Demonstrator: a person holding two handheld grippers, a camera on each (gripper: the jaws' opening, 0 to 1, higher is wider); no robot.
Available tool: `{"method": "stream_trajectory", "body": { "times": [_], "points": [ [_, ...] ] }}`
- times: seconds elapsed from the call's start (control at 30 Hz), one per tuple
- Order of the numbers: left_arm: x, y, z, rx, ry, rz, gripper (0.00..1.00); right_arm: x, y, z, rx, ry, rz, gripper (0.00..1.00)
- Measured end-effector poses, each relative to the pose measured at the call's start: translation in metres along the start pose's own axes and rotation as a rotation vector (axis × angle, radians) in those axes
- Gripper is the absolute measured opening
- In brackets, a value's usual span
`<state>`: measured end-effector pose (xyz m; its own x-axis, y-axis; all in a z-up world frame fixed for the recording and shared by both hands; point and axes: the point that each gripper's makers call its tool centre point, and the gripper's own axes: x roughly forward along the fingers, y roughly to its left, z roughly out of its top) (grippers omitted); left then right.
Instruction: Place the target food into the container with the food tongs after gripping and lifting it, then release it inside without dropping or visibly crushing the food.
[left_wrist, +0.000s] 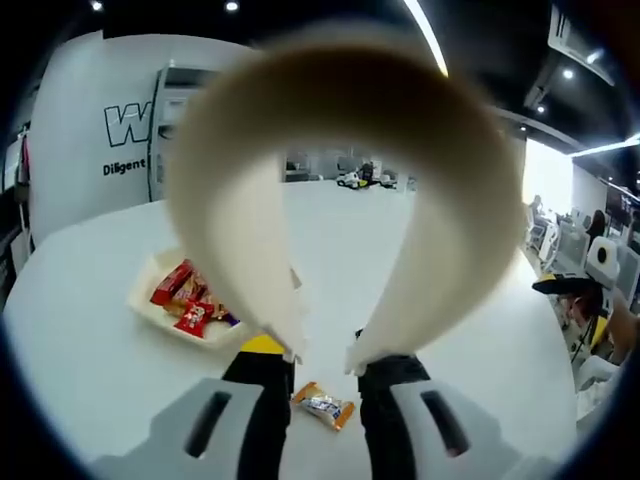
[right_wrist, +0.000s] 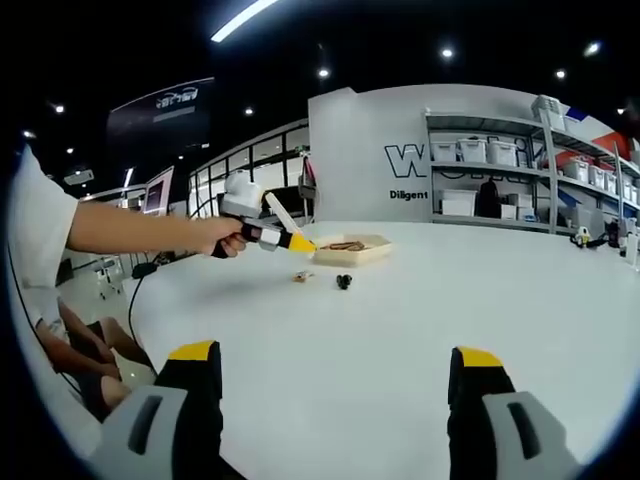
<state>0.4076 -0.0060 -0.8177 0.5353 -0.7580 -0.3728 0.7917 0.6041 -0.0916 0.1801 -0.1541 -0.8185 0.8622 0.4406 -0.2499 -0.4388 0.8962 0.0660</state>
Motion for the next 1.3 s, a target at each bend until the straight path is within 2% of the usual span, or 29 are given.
{"method": "stream_trajectory", "body": {
  "times": [0.1, 0.17, 0.37, 0.53, 0.63, 0.8, 0.97, 1.13, 1.3],
  "points": [
    [0.003, -0.004, -0.006, 0.033, 0.008, 0.023, 0.24, 0.000, 0.001, 0.000, 0.001, -0.004, 0.000, 0.93],
    [0.007, -0.012, -0.009, 0.014, 0.004, -0.009, 0.25, -0.001, 0.003, -0.002, 0.000, 0.000, 0.000, 0.93],
    [0.013, -0.027, -0.022, 0.005, 0.028, -0.051, 0.25, -0.006, 0.002, -0.007, 0.004, 0.009, -0.009, 0.93],
    [0.009, -0.027, -0.034, -0.011, 0.034, -0.047, 0.26, -0.008, 0.002, -0.005, 0.000, 0.005, -0.016, 0.92],
    [-0.001, -0.026, -0.039, -0.030, 0.029, -0.034, 0.27, -0.006, 0.004, -0.005, 0.003, 0.005, -0.012, 0.92],
    [-0.015, -0.017, -0.044, -0.050, 0.025, -0.004, 0.27, 0.002, 0.015, -0.005, -0.014, 0.014, 0.012, 0.92],
    [-0.022, -0.014, -0.040, -0.051, 0.001, 0.006, 0.28, 0.006, 0.024, -0.005, -0.021, 0.015, 0.031, 0.92],
    [-0.029, -0.006, -0.024, -0.032, -0.046, 0.010, 0.28, 0.003, 0.022, -0.006, -0.018, 0.015, 0.027, 0.92],
    [-0.028, 0.005, -0.027, -0.024, -0.033, 0.023, 0.29, 0.001, 0.021, -0.007, -0.019, 0.018, 0.021, 0.92]
  ]
}}
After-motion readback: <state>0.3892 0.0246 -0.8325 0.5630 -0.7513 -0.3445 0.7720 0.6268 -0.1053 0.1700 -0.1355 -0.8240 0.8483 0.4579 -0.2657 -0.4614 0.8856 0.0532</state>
